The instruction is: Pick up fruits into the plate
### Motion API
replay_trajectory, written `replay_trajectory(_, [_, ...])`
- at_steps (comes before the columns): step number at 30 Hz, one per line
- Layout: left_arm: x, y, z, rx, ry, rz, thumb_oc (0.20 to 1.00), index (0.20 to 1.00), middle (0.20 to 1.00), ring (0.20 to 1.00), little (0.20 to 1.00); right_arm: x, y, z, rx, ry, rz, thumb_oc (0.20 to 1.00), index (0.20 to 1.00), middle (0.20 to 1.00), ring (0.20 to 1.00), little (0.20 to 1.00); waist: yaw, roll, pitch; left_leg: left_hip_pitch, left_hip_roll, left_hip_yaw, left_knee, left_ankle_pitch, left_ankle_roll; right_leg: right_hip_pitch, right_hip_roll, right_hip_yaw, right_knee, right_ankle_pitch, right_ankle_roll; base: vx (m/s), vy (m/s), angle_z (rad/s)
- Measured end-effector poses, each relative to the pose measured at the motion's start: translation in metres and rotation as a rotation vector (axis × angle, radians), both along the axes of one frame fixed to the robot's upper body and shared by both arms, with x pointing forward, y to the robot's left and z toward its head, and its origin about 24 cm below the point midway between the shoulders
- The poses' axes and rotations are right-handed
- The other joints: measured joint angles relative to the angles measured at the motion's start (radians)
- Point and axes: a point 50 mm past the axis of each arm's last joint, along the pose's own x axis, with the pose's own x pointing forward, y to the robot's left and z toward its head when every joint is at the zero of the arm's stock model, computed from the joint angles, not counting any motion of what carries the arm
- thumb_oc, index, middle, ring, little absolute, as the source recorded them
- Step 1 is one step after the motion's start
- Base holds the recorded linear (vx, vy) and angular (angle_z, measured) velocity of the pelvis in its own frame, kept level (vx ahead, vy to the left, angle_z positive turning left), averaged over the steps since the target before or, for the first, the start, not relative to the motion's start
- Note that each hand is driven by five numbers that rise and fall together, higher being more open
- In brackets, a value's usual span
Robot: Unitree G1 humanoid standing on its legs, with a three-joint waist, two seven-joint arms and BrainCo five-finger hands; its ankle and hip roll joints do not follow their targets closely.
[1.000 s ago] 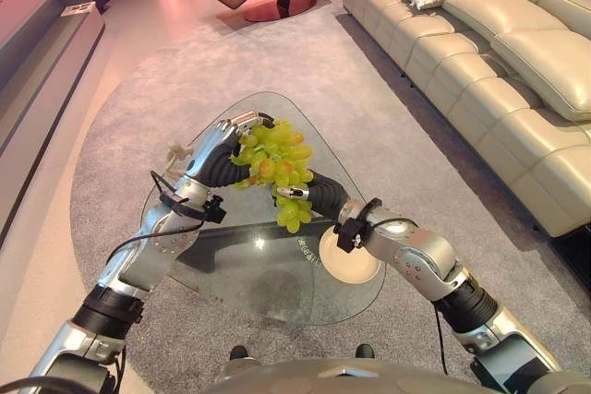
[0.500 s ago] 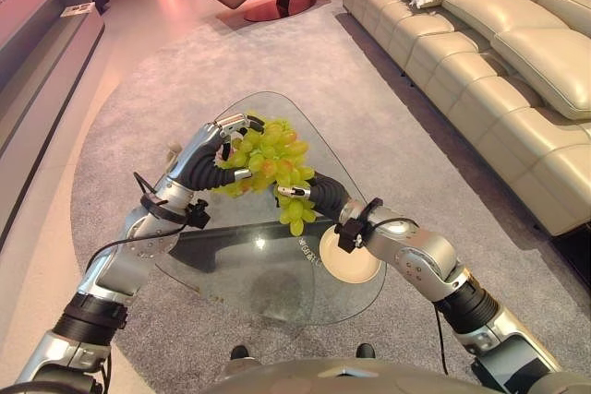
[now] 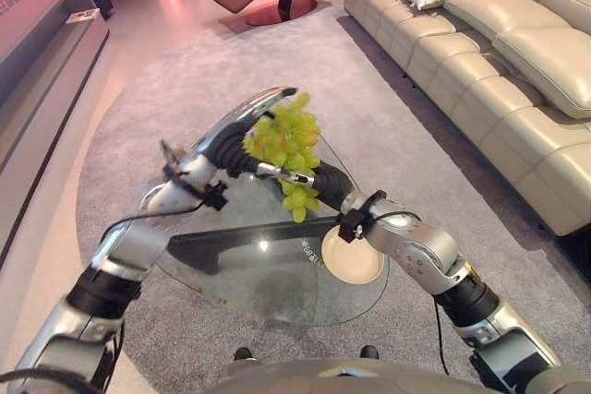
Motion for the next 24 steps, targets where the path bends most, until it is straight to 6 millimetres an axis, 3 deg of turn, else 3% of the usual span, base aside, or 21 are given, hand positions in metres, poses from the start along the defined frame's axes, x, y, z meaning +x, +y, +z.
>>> replay_trajectory(9, [0.010,-0.017,-0.006,0.095,0.109,0.012,1.000,1.000,1.000,1.000,1.000,0.001,0.004,-0.012,-0.066,0.050,-0.029,0.200,0.200,0.200,0.200,0.200,-0.022,0.009,-0.007,0.003,0.002,0.005,0.000,0.000,0.000,-0.002,0.002,0.005,0.000,0.000,0.000,0.00,0.000,0.00])
replay_trajectory(14, [0.022,-0.015,-0.027,0.107,0.212,0.102,1.000,1.000,1.000,1.000,1.000,0.001,0.002,-0.023,-0.086,0.088,-0.048,0.200,0.200,0.200,0.200,0.200,-0.025,0.009,-0.007,0.005,0.002,0.006,0.000,0.000,0.000,-0.003,0.003,0.010,0.000,0.000,0.000,0.00,0.002,-0.02])
replay_trajectory(16, [0.029,-0.006,-0.049,0.109,0.286,0.185,1.000,1.000,1.000,1.000,1.000,0.000,-0.001,-0.030,-0.097,0.107,-0.069,0.200,0.200,0.200,0.200,0.200,-0.026,0.009,-0.012,0.005,0.002,0.009,0.000,0.000,0.000,-0.008,0.004,0.020,0.000,0.001,-0.001,-0.01,-0.007,-0.12])
replay_trajectory(17, [0.026,0.002,-0.089,0.104,0.381,0.269,1.000,1.000,1.000,1.000,1.000,-0.007,-0.013,-0.052,-0.115,0.169,-0.109,0.200,0.200,0.200,0.200,0.200,-0.025,0.002,-0.029,-0.001,0.004,0.022,-0.003,-0.006,-0.004,-0.023,0.007,0.026,0.000,0.001,-0.001,-0.03,-0.015,-0.14])
replay_trajectory(18, [0.026,0.002,-0.089,0.104,0.381,0.269,1.000,1.000,1.000,1.000,1.000,-0.007,-0.013,-0.052,-0.115,0.169,-0.109,0.200,0.200,0.200,0.200,0.200,-0.025,0.002,-0.029,-0.001,0.004,0.022,-0.003,-0.006,-0.004,-0.023,0.007,0.026,0.000,0.001,-0.001,-0.09,-0.030,-0.18])
replay_trajectory(19, [0.014,0.007,-0.128,0.100,0.479,0.321,1.000,1.000,1.000,1.000,1.000,-0.021,-0.018,-0.072,-0.142,0.233,-0.102,0.200,0.200,0.200,0.200,0.200,-0.029,-0.003,-0.028,-0.001,0.004,0.029,0.000,-0.006,-0.004,-0.027,0.006,0.030,0.000,0.002,-0.002,-0.04,-0.021,-0.11])
replay_trajectory(20, [0.000,0.012,-0.150,0.122,0.517,0.352,1.000,1.000,1.000,1.000,1.000,-0.029,-0.020,-0.081,-0.149,0.256,-0.094,0.200,0.200,0.200,0.200,0.200,-0.034,-0.009,-0.025,-0.005,0.005,0.032,0.000,-0.006,-0.004,-0.033,0.007,0.032,0.000,0.002,-0.002,-0.06,-0.022,-0.12])
replay_trajectory(21, [-0.013,0.018,-0.164,0.135,0.530,0.382,1.000,1.000,1.000,1.000,1.000,-0.032,-0.027,-0.086,-0.163,0.264,-0.093,0.200,0.200,0.200,0.200,0.200,-0.038,-0.017,-0.019,-0.008,0.006,0.032,0.000,-0.006,-0.004,-0.037,0.008,0.031,0.000,0.002,-0.002,-0.04,-0.005,-0.04])
replay_trajectory(24, [-0.029,0.036,-0.176,0.159,0.497,0.435,1.000,1.000,1.000,1.000,1.000,-0.025,-0.046,-0.079,-0.153,0.218,-0.134,0.200,0.200,0.200,0.200,0.200,-0.024,-0.029,-0.009,-0.008,0.005,0.030,-0.001,-0.006,-0.003,-0.036,0.006,0.029,0.000,0.002,-0.002,-0.03,0.004,0.03])
